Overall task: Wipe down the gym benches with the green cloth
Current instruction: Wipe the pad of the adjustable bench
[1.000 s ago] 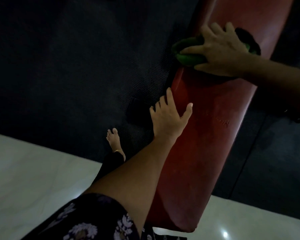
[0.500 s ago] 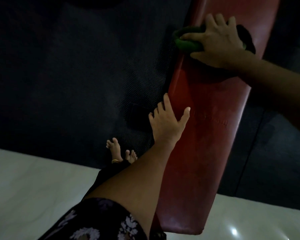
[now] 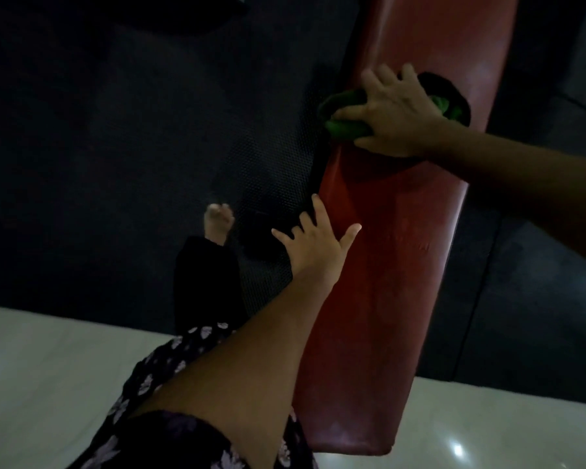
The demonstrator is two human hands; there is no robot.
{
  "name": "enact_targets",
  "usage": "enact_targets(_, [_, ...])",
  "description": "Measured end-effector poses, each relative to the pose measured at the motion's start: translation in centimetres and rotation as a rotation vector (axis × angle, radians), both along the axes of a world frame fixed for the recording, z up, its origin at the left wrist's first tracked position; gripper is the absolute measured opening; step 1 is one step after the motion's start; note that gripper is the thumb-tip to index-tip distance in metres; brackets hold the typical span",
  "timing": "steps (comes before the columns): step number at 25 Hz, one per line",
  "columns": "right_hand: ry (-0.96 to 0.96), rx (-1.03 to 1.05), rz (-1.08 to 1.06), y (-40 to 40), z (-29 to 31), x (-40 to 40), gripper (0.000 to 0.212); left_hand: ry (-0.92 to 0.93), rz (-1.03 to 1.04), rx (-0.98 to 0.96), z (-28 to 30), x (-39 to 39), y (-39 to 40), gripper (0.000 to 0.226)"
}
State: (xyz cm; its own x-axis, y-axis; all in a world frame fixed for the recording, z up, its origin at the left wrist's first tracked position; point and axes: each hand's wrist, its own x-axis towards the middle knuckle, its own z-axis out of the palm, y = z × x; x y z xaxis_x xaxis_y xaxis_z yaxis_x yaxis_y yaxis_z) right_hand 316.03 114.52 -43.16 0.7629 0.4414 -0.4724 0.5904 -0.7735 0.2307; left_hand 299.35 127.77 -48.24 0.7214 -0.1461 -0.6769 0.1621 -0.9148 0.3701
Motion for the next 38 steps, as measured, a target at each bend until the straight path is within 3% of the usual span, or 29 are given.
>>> enact_targets(2, [0.068, -0.004, 0.102, -0.5, 0.7, 0.7, 0.056, 0.103, -0.077, 0.038, 0.8, 0.8, 0.0, 0.088])
enact_targets(6, [-0.089, 0.02, -0.207, -0.7, 0.9, 5.6, 0.053, 0.255, -0.116, 0.046, 1.4, 2.6, 0.0, 0.089])
enact_targets(8, [-0.067, 0.018, -0.149, -0.5, 0.5, 5.4, 0.052, 0.341, -0.11, 0.028, 1.6, 4.2, 0.5, 0.093])
enact_targets(11, [0.074, 0.009, 0.067, -1.5, 1.2, 5.5, 0.058, 0.148, -0.032, -0.093, 2.4, 8.3, 0.7, 0.106])
enact_targets(13, [-0.028, -0.017, -0.049, -2.6, 1.5, 9.0, 0.058, 0.001, 0.086, -0.225, 2.3, 12.6, -0.3, 0.114])
enact_targets(16, [-0.115, 0.02, -0.29, -2.9, 1.0, 12.0, 0.056, -0.013, 0.105, -0.355, 0.9, 17.6, -2.5, 0.12])
enact_targets(20, [0.032, 0.063, -0.053, -3.8, 0.5, 11.7, 0.057, -0.005, 0.071, -0.517, -1.6, 18.3, -3.0, 0.115])
enact_targets(22, [0.03, 0.027, -0.048, -4.6, 0.7, 14.3, 0.058, -0.036, 0.091, -0.525, -2.2, 18.5, -2.7, 0.115])
enact_targets(26, [-0.077, 0.038, -0.329, -4.4, 0.2, 16.8, 0.053, -0.02, 0.042, -0.528, -1.7, 18.6, -2.6, 0.116])
enact_targets(31, [0.085, 0.012, 0.011, -4.6, 0.7, 17.0, 0.056, -0.01, -0.004, -0.459, -1.4, 18.8, -2.3, 0.112])
enact_targets(35, [-0.024, 0.015, -0.351, -5.5, 0.3, 22.7, 0.055, -0.029, -0.043, -0.444, -1.5, 19.4, -1.7, 0.105])
enact_targets(38, [-0.016, 0.038, -0.285, -5.3, -0.3, 21.8, 0.052, 0.01, -0.073, -0.484, -1.2, 20.8, -1.2, 0.11])
